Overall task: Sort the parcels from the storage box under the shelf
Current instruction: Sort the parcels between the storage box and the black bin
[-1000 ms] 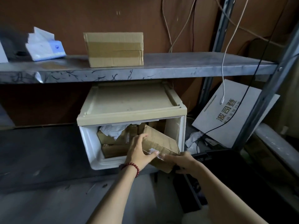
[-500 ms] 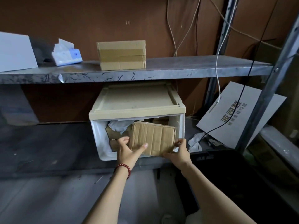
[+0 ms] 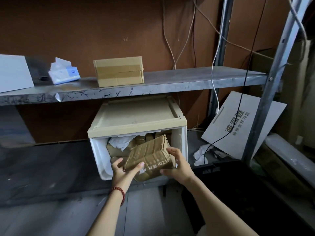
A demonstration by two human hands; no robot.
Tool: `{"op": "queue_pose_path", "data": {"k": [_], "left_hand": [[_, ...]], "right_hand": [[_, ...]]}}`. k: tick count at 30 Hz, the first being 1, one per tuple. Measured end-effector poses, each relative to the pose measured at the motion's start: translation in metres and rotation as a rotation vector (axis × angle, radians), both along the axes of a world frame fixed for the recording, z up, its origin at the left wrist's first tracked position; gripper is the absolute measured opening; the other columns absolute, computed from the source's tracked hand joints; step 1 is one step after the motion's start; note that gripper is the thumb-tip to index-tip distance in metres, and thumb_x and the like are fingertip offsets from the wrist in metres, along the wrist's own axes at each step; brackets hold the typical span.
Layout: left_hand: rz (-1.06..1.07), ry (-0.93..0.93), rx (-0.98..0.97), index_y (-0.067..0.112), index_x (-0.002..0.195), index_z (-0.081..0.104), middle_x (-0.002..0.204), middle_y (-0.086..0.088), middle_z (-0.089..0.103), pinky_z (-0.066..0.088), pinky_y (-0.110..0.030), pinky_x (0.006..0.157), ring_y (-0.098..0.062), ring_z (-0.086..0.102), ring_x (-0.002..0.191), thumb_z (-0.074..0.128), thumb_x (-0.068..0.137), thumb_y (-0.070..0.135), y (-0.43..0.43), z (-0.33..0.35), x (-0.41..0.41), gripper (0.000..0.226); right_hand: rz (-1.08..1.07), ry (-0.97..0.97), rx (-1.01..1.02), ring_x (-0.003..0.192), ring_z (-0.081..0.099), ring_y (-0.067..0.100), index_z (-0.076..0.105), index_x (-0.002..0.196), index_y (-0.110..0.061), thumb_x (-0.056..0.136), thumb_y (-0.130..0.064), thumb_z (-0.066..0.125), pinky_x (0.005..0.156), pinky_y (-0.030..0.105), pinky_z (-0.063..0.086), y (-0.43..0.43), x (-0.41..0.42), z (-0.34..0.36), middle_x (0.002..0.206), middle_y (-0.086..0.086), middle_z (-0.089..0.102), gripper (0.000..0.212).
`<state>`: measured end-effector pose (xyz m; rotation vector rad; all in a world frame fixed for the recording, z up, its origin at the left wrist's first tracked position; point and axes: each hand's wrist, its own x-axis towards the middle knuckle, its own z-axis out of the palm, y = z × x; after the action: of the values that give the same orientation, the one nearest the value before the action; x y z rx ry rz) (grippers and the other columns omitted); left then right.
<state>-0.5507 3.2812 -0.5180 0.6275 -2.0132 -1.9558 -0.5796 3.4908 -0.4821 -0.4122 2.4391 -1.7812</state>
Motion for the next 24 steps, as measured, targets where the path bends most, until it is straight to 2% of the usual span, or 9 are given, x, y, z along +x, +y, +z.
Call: {"op": "queue_pose_path", "data": {"k": [2, 4, 6, 8, 10, 13, 17, 21, 24], "left_hand": [[-0.008, 0.005, 0.016, 0.034, 0.118, 0.032, 0.128, -0.006, 0.056, 0.041, -0.022, 0.083, -0.015, 0.057, 0.109, 0.091, 0.033, 0.05, 0.001, 0.002, 0.0, 0.105], [-0.035, 0.03, 0.044, 0.033, 0.118, 0.033, 0.124, -0.002, 0.061, 0.04, -0.016, 0.077, -0.008, 0.058, 0.106, 0.095, 0.034, 0.046, 0.002, 0.003, 0.0, 0.106], [-0.037, 0.07, 0.053, 0.032, 0.119, 0.034, 0.121, 0.005, 0.061, 0.039, -0.012, 0.073, 0.005, 0.057, 0.098, 0.092, 0.04, 0.043, 0.005, 0.007, 0.0, 0.098], [0.004, 0.105, 0.06, 0.032, 0.12, 0.035, 0.119, 0.012, 0.053, 0.038, -0.013, 0.079, 0.008, 0.054, 0.094, 0.088, 0.049, 0.04, 0.006, 0.012, 0.0, 0.089], [0.021, 0.12, 0.05, 0.031, 0.123, 0.036, 0.119, 0.01, 0.047, 0.037, -0.021, 0.086, -0.001, 0.053, 0.099, 0.088, 0.059, 0.036, 0.004, 0.017, -0.002, 0.083], [-0.005, 0.14, 0.006, 0.029, 0.124, 0.037, 0.112, 0.013, 0.053, 0.04, -0.019, 0.081, 0.002, 0.056, 0.095, 0.087, 0.064, 0.03, 0.003, 0.023, -0.002, 0.078], [-0.034, 0.163, -0.016, 0.031, 0.122, 0.034, 0.1, 0.017, 0.056, 0.043, -0.006, 0.068, 0.009, 0.057, 0.088, 0.086, 0.065, 0.02, -0.002, 0.025, 0.0, 0.079], [-0.033, 0.15, -0.063, 0.034, 0.126, 0.032, 0.114, 0.006, 0.053, 0.044, -0.02, 0.088, -0.004, 0.058, 0.1, 0.09, 0.06, 0.022, -0.003, 0.026, 0.004, 0.089], [-0.058, 0.162, -0.062, 0.038, 0.123, 0.031, 0.119, 0.003, 0.052, 0.047, -0.018, 0.077, -0.003, 0.059, 0.097, 0.09, 0.059, 0.022, -0.002, 0.028, 0.005, 0.088]], "right_hand": [[-0.002, -0.018, -0.051, 0.12, 0.048, 0.011, 0.041, 0.137, -0.017, 0.066, 0.002, 0.082, 0.092, 0.017, 0.04, -0.002, 0.0, 0.002, 0.135, -0.003, 0.049, 0.084], [0.007, -0.042, -0.153, 0.118, 0.05, 0.012, 0.038, 0.14, -0.012, 0.065, 0.011, 0.08, 0.085, 0.008, 0.045, -0.004, -0.002, 0.002, 0.135, 0.003, 0.049, 0.09], [0.001, -0.084, -0.235, 0.115, 0.051, 0.012, 0.036, 0.142, -0.011, 0.066, 0.015, 0.077, 0.082, 0.008, 0.048, -0.005, -0.003, 0.0, 0.133, 0.006, 0.05, 0.09], [-0.04, -0.165, -0.25, 0.117, 0.052, 0.016, 0.036, 0.142, -0.016, 0.07, 0.007, 0.078, 0.095, 0.023, 0.049, -0.005, -0.004, -0.003, 0.131, 0.008, 0.052, 0.088], [-0.073, -0.247, -0.231, 0.12, 0.052, 0.021, 0.03, 0.143, -0.019, 0.07, -0.003, 0.082, 0.101, 0.035, 0.046, -0.004, -0.005, -0.006, 0.131, 0.009, 0.053, 0.091], [-0.109, -0.311, -0.27, 0.114, 0.054, 0.019, 0.026, 0.144, -0.016, 0.071, -0.009, 0.083, 0.076, 0.02, 0.046, -0.006, -0.009, -0.007, 0.132, 0.009, 0.052, 0.092], [-0.176, -0.303, -0.29, 0.104, 0.058, 0.017, 0.04, 0.139, -0.007, 0.077, -0.009, 0.079, 0.068, 0.013, 0.044, -0.011, -0.012, -0.008, 0.129, 0.011, 0.058, 0.073], [-0.246, -0.272, -0.337, 0.087, 0.064, 0.008, 0.063, 0.114, -0.008, 0.077, -0.022, 0.08, 0.06, 0.009, 0.045, -0.014, -0.012, -0.007, 0.098, 0.0, 0.07, 0.043], [-0.378, -0.299, -0.376, 0.096, 0.063, 0.016, 0.064, 0.095, -0.017, 0.077, -0.043, 0.075, 0.077, 0.024, 0.049, -0.015, -0.014, -0.006, 0.097, -0.001, 0.068, 0.034]]}}
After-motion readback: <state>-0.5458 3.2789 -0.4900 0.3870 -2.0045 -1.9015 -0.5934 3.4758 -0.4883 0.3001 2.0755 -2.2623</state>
